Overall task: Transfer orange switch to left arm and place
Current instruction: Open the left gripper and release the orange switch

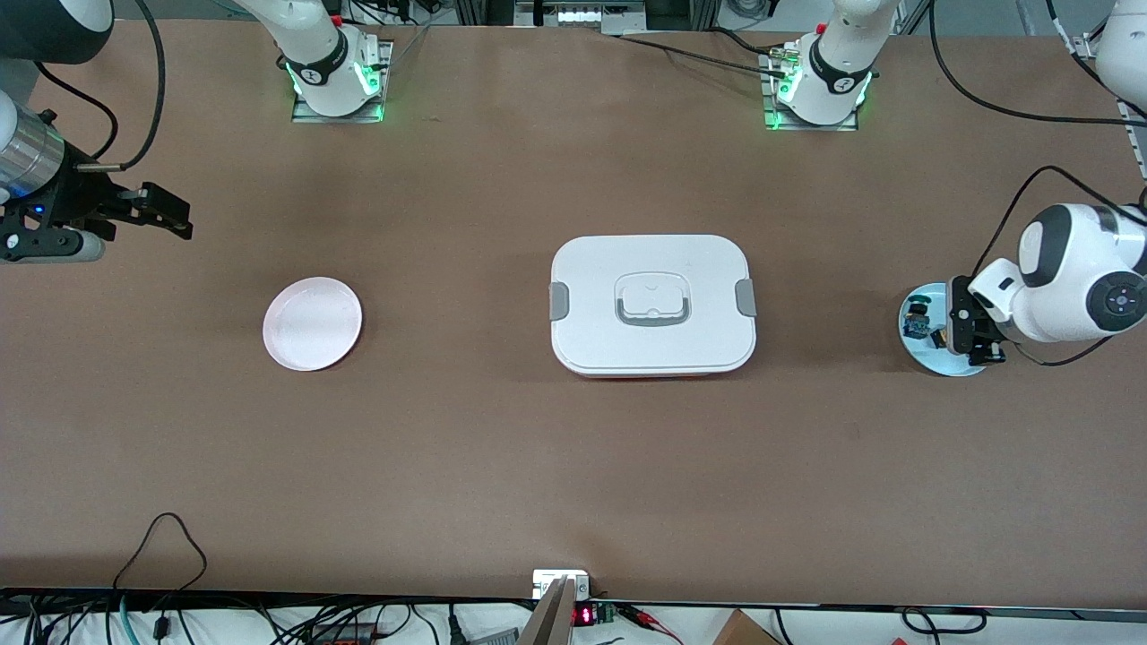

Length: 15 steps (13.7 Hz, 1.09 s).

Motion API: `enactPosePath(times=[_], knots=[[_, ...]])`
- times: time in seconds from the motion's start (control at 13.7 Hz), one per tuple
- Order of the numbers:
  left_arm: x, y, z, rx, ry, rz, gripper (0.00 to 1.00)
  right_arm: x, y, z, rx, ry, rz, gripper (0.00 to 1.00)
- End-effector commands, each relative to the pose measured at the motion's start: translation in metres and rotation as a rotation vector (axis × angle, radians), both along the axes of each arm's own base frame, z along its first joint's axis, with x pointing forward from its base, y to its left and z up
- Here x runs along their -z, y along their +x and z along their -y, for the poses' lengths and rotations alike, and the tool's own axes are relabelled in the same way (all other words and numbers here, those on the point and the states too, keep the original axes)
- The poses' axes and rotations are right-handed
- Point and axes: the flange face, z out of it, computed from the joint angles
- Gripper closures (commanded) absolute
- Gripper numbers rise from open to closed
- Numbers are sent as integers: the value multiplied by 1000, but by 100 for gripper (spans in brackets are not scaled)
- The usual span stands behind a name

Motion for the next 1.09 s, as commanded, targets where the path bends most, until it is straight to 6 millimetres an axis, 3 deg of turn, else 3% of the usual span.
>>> enactPosePath(times=[0.0, 0.22, 0.44, 0.73, 0.87, 0.95, 1.02], knots=[[-57, 16, 23, -97, 39, -32, 0, -9, -8, 10, -35, 18, -6, 0], [-101, 25, 41, -324, 60, -71, 0, -7, -9, 4, 38, 11, 3, 0], [-137, 29, 82, -487, 116, -77, 0, -4, -20, 8, 33, 12, 7, 0], [-216, 29, 134, -705, 162, -95, 0, -7, -25, 9, 36, 17, 10, 0], [-258, 26, 150, -822, 189, -78, 0, -9, -24, 9, 35, 17, 13, 0], [-286, 17, 171, -870, 206, -36, 0, -10, -24, 9, 35, 17, 15, 0], [-299, 13, 189, -870, 220, -15, 0, -10, -24, 9, 35, 17, 15, 0]])
